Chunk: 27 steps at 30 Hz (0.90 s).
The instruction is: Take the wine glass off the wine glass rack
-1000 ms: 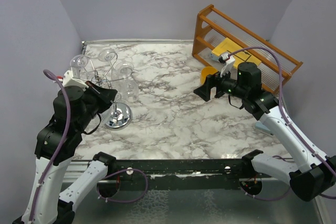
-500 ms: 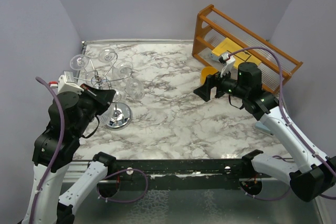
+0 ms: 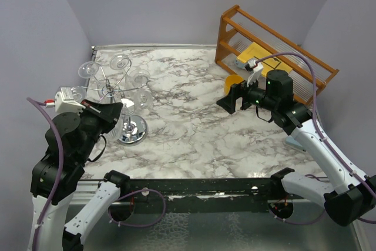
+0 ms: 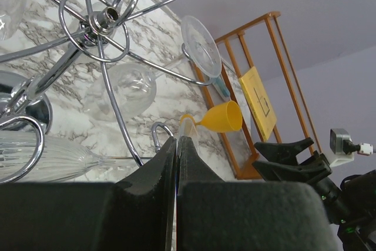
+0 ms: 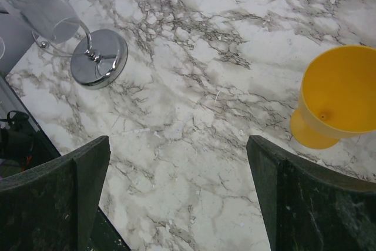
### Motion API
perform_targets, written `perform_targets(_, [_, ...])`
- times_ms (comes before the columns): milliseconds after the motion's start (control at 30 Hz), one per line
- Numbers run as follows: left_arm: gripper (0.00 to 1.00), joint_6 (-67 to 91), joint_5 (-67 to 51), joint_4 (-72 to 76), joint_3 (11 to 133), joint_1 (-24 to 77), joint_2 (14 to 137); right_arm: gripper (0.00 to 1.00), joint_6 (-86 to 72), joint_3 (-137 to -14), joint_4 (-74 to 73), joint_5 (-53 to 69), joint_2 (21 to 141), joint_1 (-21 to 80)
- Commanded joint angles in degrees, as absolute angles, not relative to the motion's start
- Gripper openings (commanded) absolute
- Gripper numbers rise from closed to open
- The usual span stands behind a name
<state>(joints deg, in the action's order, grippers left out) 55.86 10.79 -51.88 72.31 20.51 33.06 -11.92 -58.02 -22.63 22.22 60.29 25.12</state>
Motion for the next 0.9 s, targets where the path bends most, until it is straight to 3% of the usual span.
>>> perform_targets(0, [0.00, 56.9, 14.5, -50.9, 72.8, 20.8, 32.1, 1.00, -11.0, -59.0, -21.7, 22.9, 58.9, 25.3])
perform_targets(867, [0.00, 59.8, 11.0, -46.7, 73.6, 20.9, 41.2, 0.99, -13.1, -59.6, -22.4, 22.3, 59.9, 25.3])
